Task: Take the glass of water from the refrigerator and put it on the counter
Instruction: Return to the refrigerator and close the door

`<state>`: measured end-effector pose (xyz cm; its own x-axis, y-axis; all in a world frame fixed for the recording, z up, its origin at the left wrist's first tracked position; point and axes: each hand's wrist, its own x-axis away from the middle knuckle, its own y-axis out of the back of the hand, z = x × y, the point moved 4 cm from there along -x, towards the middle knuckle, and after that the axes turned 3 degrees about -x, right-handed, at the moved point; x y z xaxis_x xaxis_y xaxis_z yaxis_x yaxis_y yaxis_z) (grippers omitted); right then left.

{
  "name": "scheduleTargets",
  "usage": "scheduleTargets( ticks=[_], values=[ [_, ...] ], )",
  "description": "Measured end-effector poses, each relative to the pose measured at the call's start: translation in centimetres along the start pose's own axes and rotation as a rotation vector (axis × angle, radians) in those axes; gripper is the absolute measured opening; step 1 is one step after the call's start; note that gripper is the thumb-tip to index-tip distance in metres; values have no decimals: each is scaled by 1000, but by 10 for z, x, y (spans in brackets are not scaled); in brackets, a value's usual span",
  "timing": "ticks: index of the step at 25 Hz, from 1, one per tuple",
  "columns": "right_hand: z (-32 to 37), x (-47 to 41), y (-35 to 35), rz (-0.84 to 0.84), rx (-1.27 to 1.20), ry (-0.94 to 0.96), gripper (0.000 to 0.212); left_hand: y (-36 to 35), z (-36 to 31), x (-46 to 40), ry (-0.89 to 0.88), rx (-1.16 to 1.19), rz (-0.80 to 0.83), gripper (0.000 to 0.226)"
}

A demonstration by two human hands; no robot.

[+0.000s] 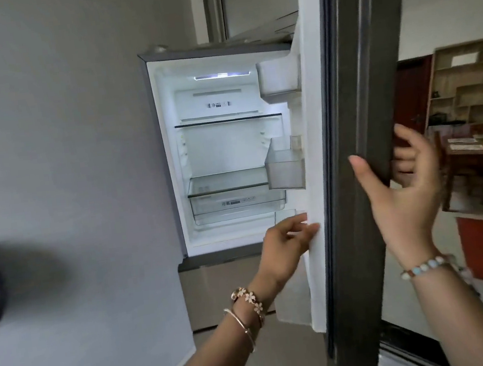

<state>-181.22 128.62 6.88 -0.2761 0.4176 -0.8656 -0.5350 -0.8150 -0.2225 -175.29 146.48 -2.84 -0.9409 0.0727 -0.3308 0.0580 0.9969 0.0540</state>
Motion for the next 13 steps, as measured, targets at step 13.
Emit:
scheduleTargets(
  ticks=[13],
  values=[
    [51,92,-264,214,-53,81,74,201,4,-10,139,2,-128,31]
  ],
)
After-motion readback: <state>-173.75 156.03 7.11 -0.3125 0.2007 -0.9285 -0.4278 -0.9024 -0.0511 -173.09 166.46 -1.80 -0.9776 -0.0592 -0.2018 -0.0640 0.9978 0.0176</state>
